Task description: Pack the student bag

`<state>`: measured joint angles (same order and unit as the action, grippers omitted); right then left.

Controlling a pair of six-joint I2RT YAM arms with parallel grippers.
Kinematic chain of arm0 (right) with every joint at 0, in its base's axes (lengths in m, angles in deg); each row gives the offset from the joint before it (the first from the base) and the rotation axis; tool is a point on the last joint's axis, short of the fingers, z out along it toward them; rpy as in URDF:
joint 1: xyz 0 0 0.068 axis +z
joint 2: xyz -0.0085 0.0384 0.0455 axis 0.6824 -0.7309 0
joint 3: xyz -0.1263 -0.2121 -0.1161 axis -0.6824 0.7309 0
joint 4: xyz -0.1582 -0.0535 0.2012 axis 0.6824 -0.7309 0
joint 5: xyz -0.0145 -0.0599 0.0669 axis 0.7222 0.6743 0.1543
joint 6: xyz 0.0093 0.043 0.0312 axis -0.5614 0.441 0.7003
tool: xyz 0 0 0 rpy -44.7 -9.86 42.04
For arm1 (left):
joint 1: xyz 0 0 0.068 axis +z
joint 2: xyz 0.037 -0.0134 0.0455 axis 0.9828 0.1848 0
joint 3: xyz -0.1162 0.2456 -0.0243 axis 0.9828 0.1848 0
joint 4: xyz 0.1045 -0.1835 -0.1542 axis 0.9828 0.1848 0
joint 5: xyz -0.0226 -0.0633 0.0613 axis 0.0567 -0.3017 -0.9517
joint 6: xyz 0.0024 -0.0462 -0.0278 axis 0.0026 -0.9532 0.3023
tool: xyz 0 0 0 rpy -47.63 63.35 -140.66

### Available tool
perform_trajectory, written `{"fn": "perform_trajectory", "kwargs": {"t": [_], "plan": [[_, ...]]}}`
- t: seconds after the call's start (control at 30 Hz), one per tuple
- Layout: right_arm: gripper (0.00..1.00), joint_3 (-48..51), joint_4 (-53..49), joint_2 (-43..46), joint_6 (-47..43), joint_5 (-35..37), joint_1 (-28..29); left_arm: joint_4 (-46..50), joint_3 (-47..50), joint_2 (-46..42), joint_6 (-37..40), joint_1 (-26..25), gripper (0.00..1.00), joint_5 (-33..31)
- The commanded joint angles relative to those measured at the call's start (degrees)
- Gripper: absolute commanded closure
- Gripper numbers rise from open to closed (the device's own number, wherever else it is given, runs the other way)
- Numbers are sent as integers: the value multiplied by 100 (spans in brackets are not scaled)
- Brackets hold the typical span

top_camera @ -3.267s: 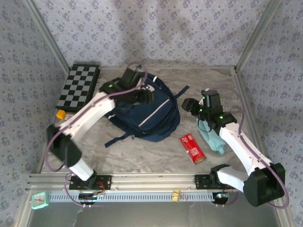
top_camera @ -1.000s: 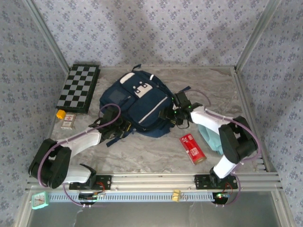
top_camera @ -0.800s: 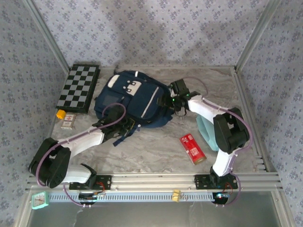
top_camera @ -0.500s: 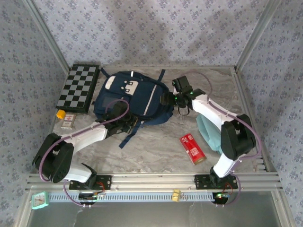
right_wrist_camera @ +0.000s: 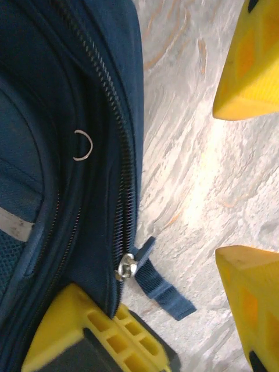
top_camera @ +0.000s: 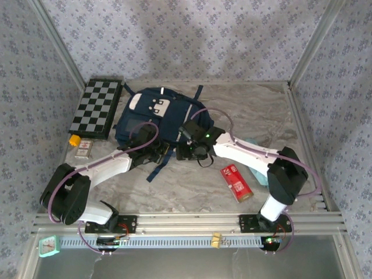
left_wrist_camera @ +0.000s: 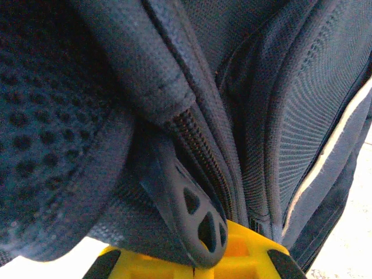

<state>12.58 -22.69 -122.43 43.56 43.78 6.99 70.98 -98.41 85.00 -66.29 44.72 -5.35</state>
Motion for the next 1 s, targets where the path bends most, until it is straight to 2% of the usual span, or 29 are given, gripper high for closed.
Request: {"fn": "perform_trajectory", "kwargs": {"t": [0.0, 0.17, 0.3, 0.57, 0.67, 0.83, 0.97], "plan": [[44, -585, 16, -400, 688, 397, 122, -522, -218, -176, -148, -64, 100, 107], [43, -876, 101, -770, 1262, 464, 257, -683, -159, -150, -213, -61, 100, 124], [40, -1033, -220, -1032, 1691, 632, 276, -721, -159, -158, -226, -70, 100, 151], [46, -773, -540, -851, 1941, 1260, 150, -604, -120, -211, -167, -61, 100, 86], [47, -445, -496, -504, 1662, 1396, 124, -552, -135, -225, -117, -50, 100, 63], [52, -501, -458, -467, 290, 1116, 57, -547, -145, -230, -112, -46, 100, 61], [52, -414, -365, -242, -558, 884, 81, -494, -140, -272, -103, -27, 100, 57]]}}
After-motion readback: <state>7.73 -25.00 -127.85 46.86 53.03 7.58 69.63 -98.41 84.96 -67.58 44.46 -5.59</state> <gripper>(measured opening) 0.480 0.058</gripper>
